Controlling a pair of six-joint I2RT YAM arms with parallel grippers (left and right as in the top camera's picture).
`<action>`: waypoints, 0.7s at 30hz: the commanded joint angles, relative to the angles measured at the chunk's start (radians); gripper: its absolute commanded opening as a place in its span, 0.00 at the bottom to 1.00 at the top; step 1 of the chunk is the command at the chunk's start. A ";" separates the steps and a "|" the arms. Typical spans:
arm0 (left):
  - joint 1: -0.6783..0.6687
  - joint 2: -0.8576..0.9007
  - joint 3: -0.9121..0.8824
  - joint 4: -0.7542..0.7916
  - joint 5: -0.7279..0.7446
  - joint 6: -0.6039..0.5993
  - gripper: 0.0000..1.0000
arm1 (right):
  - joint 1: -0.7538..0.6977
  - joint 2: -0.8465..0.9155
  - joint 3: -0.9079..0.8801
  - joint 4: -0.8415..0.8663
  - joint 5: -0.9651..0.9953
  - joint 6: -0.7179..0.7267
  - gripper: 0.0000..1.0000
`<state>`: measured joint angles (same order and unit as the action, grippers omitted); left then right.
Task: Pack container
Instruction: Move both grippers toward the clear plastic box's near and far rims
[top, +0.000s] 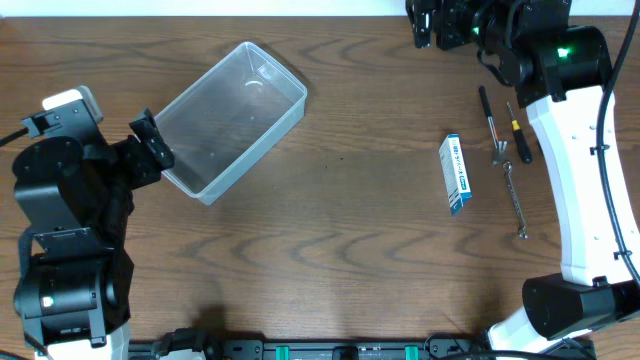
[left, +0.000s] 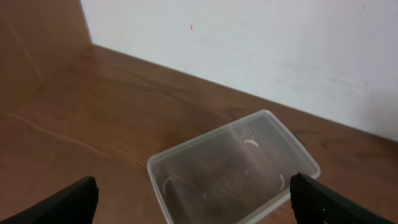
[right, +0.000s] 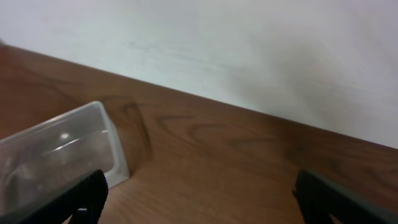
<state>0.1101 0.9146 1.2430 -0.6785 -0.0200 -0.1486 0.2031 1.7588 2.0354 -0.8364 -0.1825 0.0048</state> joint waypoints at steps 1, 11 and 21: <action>-0.003 -0.003 0.011 -0.015 0.016 0.027 0.91 | 0.014 0.003 0.026 0.013 -0.053 -0.044 0.99; -0.003 0.186 0.130 -0.182 0.039 -0.029 0.90 | 0.087 0.078 0.034 0.144 0.021 0.141 0.99; -0.003 0.417 0.360 -0.443 0.030 -0.036 0.91 | 0.162 0.219 0.035 0.042 0.037 0.056 0.99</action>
<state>0.1101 1.2984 1.5818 -1.0924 0.0105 -0.1692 0.3336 1.9285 2.0529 -0.7773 -0.1593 0.0998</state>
